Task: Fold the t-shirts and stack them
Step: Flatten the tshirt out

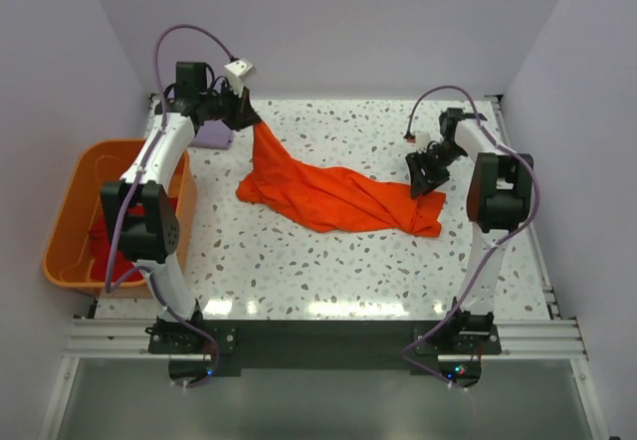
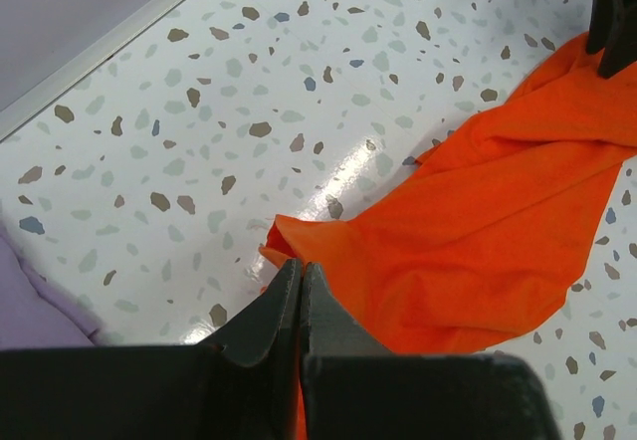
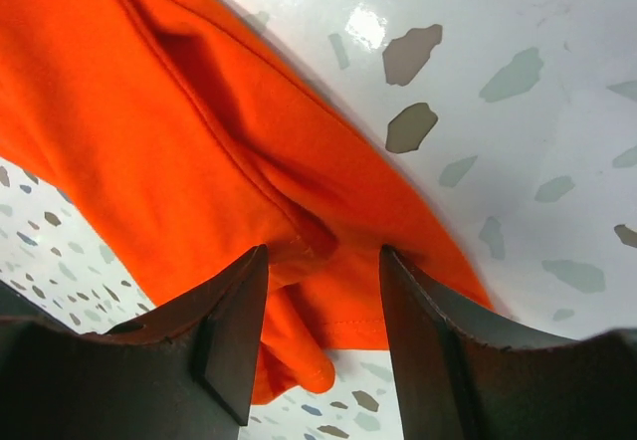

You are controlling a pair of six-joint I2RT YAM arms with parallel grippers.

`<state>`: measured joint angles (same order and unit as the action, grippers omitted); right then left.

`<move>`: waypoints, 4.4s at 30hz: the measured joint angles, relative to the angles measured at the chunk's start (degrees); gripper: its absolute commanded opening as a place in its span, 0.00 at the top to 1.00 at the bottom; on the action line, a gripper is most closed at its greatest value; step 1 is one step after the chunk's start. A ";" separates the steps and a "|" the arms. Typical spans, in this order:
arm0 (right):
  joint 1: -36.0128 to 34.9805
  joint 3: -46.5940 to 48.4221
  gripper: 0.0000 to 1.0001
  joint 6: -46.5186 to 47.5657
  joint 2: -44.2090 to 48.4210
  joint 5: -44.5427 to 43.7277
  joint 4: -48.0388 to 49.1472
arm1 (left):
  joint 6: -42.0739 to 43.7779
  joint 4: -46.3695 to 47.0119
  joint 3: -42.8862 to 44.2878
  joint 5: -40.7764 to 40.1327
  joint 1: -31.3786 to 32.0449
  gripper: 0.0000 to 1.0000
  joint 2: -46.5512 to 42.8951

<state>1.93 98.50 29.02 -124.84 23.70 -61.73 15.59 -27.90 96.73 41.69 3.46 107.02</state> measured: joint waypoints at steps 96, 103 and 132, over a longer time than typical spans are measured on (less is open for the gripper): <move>-1.18 2.86 0.67 0.35 -0.83 1.01 -4.26 | 0.02 0.04 -0.11 -0.44 0.74 1.00 0.00; -1.18 2.49 0.66 0.28 -0.83 -0.28 -2.38 | 0.02 0.04 -0.11 -0.44 0.76 1.00 0.00; -1.18 5.73 0.95 4.74 10.73 -2.91 -10.08 | -0.02 0.55 -3.76 -2.58 0.85 1.00 -3.56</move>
<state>0.75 104.22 33.76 -114.10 20.80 -71.81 15.57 -27.35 92.97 39.11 4.32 103.46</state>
